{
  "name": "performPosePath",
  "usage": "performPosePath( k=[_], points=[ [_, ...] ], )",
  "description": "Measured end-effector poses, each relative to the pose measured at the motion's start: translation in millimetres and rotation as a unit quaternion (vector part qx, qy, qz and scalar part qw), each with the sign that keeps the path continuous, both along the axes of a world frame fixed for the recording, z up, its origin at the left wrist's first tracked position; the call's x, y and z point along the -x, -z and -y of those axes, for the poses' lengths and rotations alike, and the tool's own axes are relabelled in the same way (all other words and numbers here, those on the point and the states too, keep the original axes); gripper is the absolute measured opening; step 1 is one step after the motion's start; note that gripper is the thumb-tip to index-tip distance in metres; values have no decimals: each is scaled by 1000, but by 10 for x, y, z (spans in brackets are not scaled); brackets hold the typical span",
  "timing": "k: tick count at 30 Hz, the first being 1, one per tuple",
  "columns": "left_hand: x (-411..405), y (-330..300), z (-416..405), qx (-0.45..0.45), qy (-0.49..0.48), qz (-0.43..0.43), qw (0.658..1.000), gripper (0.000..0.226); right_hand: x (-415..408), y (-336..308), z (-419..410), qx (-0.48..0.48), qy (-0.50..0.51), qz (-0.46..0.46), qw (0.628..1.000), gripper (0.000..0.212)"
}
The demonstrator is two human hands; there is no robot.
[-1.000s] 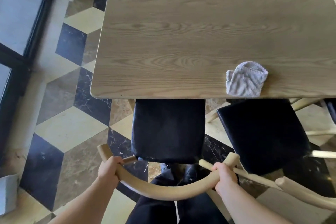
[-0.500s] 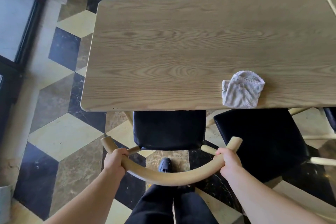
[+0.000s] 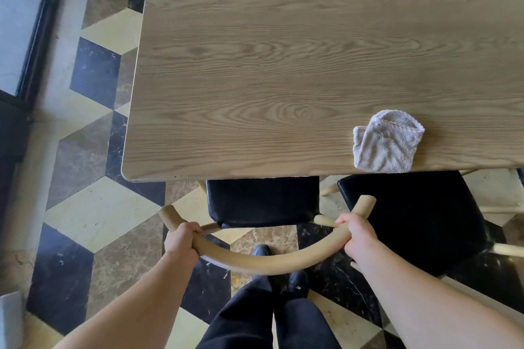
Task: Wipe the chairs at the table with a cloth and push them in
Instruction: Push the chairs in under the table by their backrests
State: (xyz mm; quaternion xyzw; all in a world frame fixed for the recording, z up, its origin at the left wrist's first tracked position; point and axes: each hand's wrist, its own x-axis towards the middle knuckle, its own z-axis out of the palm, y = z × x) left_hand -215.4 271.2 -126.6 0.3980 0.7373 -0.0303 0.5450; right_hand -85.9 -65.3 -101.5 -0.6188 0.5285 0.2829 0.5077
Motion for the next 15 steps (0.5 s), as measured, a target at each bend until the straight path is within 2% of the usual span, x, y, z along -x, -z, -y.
performPosePath(
  k=[4,8,12,15],
  points=[
    [16,21,-31,-5,14,-17,1000,35,10,25,-10,-3,3,5,1000,48],
    [29,-41,-24,0,20,-20,1000,44,-34,-61,19,-43,26,7,999,44],
    [121,-112,124,-22,7,46,999,62,-50,-192,111,-101,23,17,994,28],
    [233,-204,465,-14,-5,78,997,84,-23,-271,300,-120,9,34,992,38]
  ],
)
